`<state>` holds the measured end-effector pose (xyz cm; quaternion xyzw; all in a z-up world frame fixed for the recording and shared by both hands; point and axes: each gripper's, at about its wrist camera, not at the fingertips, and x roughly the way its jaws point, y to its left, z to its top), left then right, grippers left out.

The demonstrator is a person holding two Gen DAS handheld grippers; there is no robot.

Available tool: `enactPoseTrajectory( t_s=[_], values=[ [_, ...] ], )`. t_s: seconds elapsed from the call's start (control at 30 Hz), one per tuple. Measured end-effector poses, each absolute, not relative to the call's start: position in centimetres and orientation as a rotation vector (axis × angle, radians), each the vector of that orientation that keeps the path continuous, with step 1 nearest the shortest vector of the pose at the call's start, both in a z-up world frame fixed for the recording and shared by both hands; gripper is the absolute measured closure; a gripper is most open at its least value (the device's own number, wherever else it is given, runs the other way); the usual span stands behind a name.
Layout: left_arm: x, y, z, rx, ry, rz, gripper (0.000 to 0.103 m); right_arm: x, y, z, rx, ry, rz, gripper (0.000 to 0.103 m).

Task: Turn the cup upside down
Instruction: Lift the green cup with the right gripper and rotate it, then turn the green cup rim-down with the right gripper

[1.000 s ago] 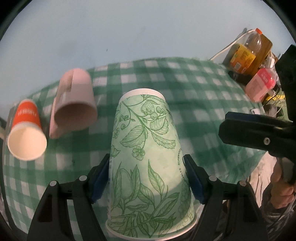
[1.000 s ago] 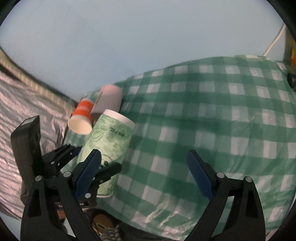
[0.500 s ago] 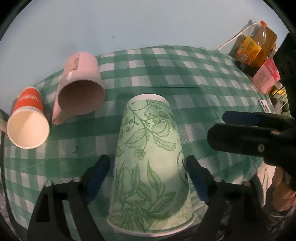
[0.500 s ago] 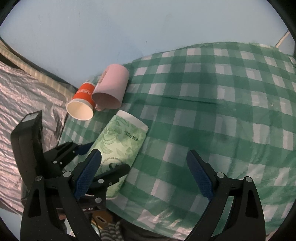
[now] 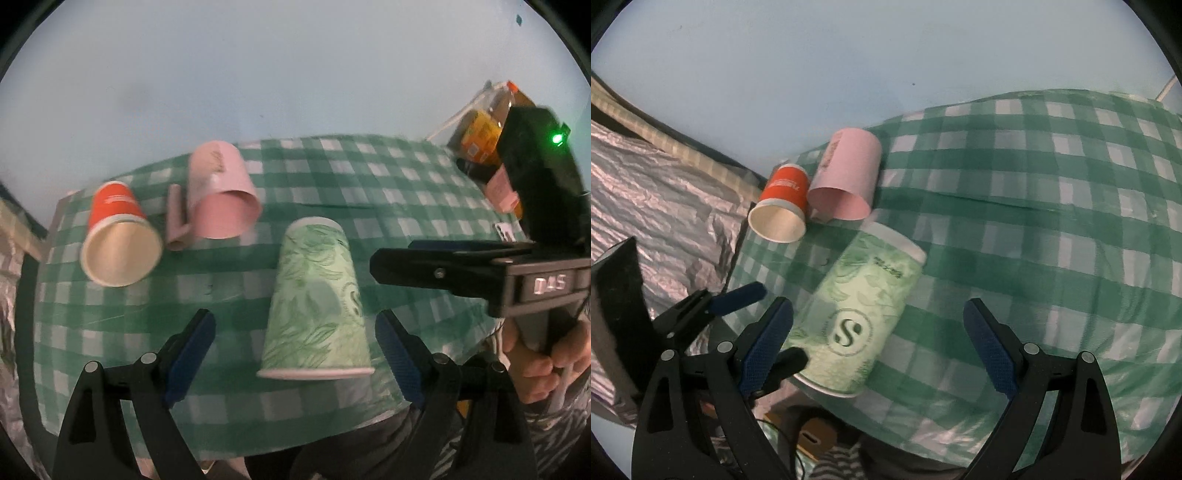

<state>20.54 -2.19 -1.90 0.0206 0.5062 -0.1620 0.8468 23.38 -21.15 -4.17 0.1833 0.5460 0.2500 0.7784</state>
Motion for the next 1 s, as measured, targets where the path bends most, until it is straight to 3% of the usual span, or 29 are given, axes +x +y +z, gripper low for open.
enactPoseTrajectory(
  t_s=[0.5, 1.0],
  values=[
    [21.8, 5.0, -4.1, -0.084, 1.052, -0.218, 0.012, 25.8, -16.9, -6.9, 0.402, 1.327, 0.416, 0.009],
    [23.2, 6.5, -7.8, -0.131, 1.064, -0.192, 0.012, 28.0, -14.7, -9.8, 0.398, 1.440, 0.340, 0.009]
  ],
)
